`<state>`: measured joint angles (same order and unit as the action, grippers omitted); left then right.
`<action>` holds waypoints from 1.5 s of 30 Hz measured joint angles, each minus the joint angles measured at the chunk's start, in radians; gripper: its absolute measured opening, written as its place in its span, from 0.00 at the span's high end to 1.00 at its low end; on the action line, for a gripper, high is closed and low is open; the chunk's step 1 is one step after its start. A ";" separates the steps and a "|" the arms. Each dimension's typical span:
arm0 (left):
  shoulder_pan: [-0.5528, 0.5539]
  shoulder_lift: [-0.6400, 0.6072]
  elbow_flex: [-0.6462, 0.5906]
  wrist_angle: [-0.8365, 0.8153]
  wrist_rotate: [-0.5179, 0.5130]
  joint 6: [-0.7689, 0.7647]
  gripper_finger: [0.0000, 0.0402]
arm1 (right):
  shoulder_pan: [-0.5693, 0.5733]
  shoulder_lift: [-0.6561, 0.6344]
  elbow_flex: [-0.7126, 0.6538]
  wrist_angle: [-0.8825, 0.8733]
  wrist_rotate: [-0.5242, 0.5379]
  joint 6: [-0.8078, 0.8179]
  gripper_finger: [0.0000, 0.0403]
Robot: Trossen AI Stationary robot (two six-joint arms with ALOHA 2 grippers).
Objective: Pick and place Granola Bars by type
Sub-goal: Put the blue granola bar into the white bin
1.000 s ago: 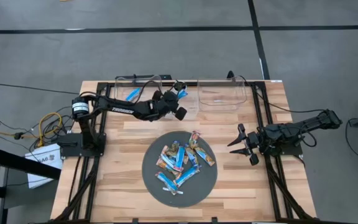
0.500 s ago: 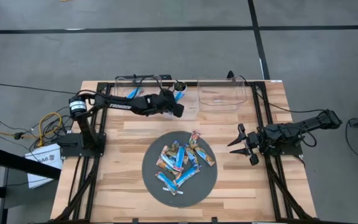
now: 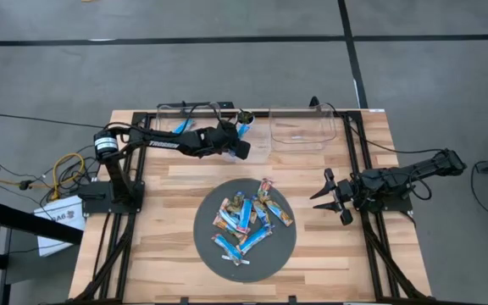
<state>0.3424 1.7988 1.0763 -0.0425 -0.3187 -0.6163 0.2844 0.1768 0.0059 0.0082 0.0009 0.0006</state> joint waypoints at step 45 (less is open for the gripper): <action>-0.290 0.000 0.000 0.266 0.366 1.180 0.74 | 0.000 0.000 0.000 0.000 0.000 0.000 0.67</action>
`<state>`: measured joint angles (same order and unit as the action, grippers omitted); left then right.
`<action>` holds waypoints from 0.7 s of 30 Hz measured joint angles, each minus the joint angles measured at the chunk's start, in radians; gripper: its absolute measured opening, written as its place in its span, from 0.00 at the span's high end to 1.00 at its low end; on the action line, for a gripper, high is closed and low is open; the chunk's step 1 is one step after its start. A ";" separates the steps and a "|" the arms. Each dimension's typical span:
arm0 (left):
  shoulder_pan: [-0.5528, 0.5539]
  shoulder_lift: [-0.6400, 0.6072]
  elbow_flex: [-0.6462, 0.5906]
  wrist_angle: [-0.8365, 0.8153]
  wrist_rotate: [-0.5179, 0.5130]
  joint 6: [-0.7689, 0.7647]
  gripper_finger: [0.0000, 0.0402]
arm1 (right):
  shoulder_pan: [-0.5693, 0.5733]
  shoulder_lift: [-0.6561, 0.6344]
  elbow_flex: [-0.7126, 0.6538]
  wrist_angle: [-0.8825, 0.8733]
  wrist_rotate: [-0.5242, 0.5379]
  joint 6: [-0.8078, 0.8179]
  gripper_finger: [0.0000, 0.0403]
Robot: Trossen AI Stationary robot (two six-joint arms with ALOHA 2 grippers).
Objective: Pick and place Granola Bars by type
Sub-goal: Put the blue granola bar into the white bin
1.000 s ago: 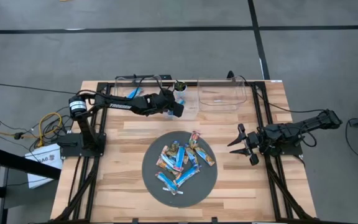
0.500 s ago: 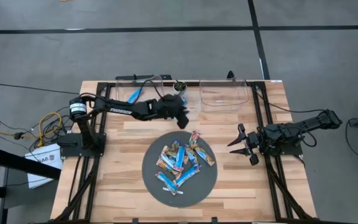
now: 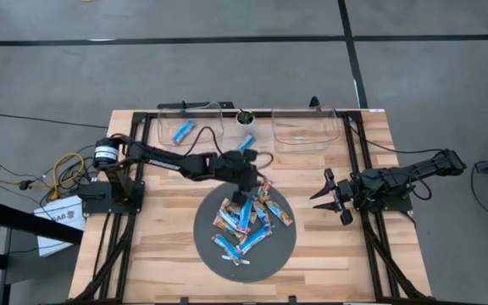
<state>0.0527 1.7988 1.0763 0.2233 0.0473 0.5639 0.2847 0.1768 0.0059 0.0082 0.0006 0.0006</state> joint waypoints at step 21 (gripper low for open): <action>-0.147 0.020 0.218 -0.570 -0.124 0.217 0.74 | 0.000 0.000 0.000 0.000 0.000 0.000 0.67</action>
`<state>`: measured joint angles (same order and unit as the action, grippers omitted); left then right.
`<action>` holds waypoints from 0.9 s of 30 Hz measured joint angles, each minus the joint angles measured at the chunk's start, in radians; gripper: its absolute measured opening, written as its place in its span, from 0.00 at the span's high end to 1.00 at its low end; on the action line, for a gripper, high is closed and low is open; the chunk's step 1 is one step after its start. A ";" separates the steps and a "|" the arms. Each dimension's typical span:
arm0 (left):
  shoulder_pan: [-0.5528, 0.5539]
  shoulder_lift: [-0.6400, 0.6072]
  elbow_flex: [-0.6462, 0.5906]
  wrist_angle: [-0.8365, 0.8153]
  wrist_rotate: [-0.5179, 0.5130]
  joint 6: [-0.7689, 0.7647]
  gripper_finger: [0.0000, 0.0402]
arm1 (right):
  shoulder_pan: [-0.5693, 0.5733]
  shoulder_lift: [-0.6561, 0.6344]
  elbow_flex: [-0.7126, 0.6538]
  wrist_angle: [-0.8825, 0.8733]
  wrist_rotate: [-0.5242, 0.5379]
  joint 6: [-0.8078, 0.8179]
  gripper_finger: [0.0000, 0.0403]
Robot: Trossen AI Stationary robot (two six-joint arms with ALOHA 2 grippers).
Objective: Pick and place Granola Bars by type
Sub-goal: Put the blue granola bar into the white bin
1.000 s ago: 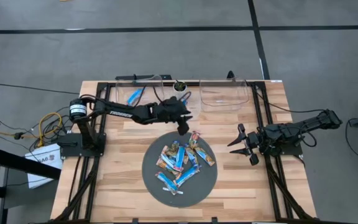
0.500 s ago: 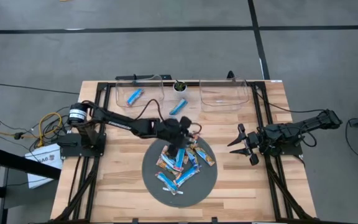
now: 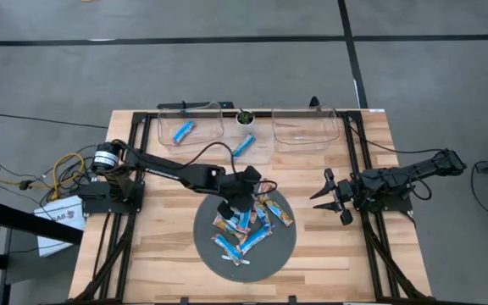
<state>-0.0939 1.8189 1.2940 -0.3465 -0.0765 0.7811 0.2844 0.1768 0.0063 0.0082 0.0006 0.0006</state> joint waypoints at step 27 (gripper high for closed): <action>-0.062 0.283 0.338 -0.237 -0.052 -0.042 0.70 | 0.000 0.000 0.000 0.000 0.000 0.000 0.67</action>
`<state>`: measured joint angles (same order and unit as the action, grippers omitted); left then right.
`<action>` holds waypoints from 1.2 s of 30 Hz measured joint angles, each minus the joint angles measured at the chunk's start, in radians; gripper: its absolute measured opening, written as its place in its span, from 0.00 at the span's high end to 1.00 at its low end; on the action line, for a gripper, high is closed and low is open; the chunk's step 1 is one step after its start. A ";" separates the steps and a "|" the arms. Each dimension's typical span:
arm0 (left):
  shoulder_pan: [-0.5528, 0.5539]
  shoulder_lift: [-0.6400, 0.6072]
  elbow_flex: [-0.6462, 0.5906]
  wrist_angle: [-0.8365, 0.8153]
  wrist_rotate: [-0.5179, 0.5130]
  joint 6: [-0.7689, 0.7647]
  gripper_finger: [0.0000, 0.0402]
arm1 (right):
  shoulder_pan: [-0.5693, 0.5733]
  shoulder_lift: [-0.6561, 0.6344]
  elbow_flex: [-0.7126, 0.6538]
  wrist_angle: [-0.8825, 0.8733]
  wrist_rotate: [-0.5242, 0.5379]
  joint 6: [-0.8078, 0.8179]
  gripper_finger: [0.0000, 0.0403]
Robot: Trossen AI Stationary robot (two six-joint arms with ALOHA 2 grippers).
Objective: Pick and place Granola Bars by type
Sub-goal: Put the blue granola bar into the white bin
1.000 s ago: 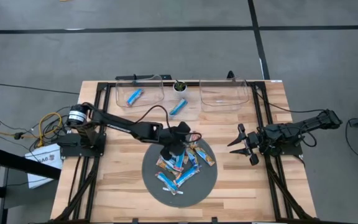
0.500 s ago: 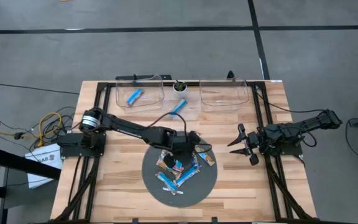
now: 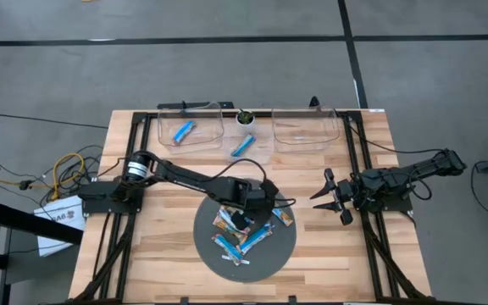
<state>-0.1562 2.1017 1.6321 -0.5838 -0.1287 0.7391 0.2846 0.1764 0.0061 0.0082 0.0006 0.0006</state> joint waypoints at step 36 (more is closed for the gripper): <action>0.002 0.099 0.006 0.002 -0.010 0.048 0.69 | 0.000 0.000 0.000 0.000 0.000 0.000 0.67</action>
<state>-0.1547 2.2009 1.6386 -0.5816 -0.1387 0.7876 0.2847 0.1764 0.0059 0.0084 0.0007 0.0006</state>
